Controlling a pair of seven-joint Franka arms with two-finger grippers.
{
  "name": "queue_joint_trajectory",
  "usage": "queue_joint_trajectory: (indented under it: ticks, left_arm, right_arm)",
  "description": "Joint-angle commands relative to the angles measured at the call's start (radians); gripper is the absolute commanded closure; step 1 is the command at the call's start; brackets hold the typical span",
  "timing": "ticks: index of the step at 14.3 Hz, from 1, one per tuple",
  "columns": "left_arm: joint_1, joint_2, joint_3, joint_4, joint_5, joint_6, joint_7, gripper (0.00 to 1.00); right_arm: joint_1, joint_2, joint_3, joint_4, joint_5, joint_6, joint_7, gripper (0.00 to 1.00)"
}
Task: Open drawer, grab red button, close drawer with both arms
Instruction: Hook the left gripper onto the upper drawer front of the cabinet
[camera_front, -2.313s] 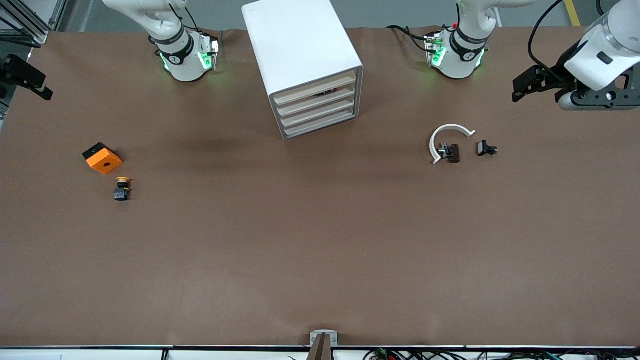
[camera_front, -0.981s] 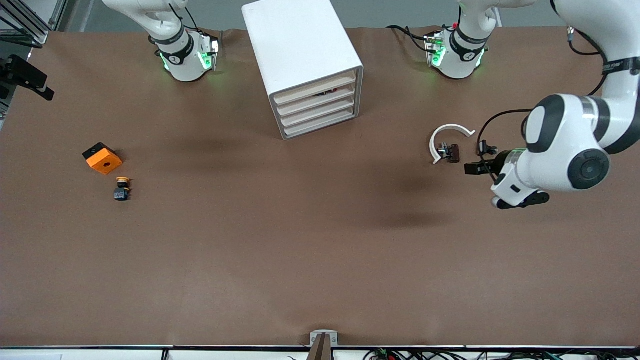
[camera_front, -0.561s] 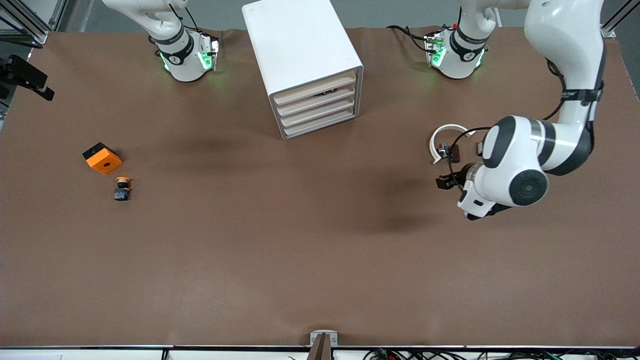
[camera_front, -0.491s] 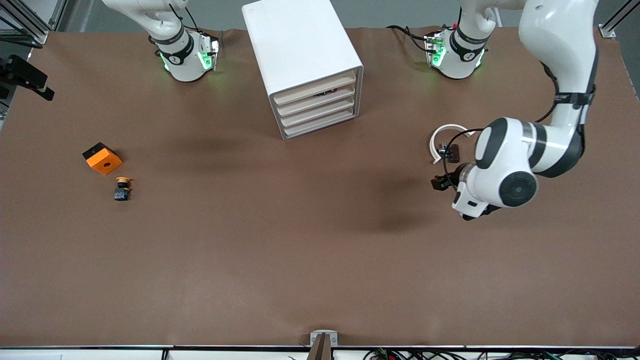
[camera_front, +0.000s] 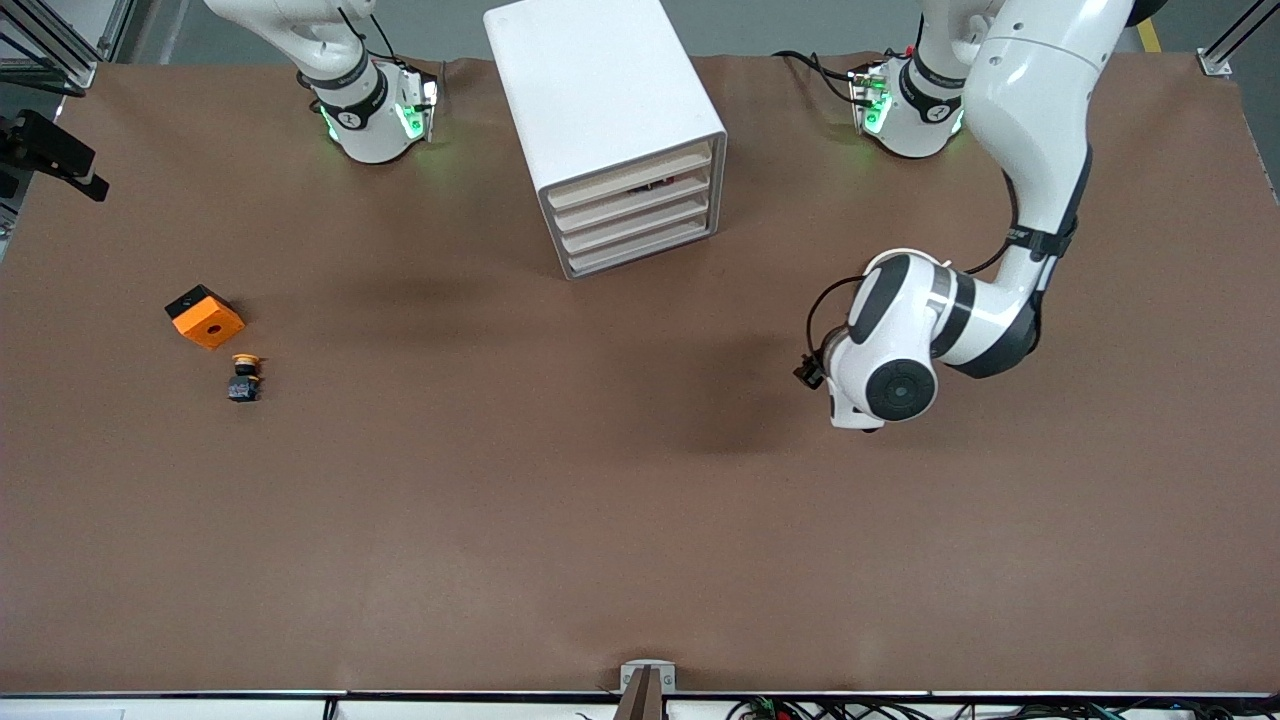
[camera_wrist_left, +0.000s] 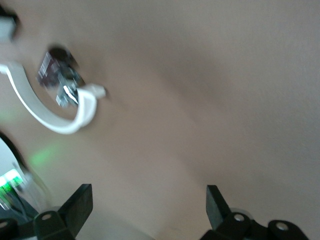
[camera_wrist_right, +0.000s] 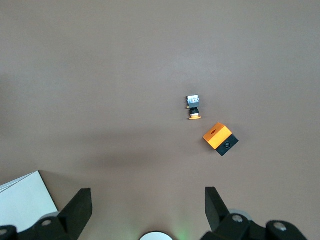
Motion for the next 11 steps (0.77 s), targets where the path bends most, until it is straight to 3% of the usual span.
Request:
queue_joint_trajectory:
  ticks: [1,11]
  left_arm:
    - [0.013,0.099,-0.024,0.125,-0.101,-0.031,-0.182,0.00]
    - [0.005,0.181,-0.050,0.134,-0.394,-0.381,-0.658,0.00]
  right_arm:
    - [0.008,-0.022,-0.004,-0.018,-0.001,0.004,-0.008,0.00]
    - [0.006,-0.022,-0.004,-0.018,-0.001,0.002,-0.008,0.00]
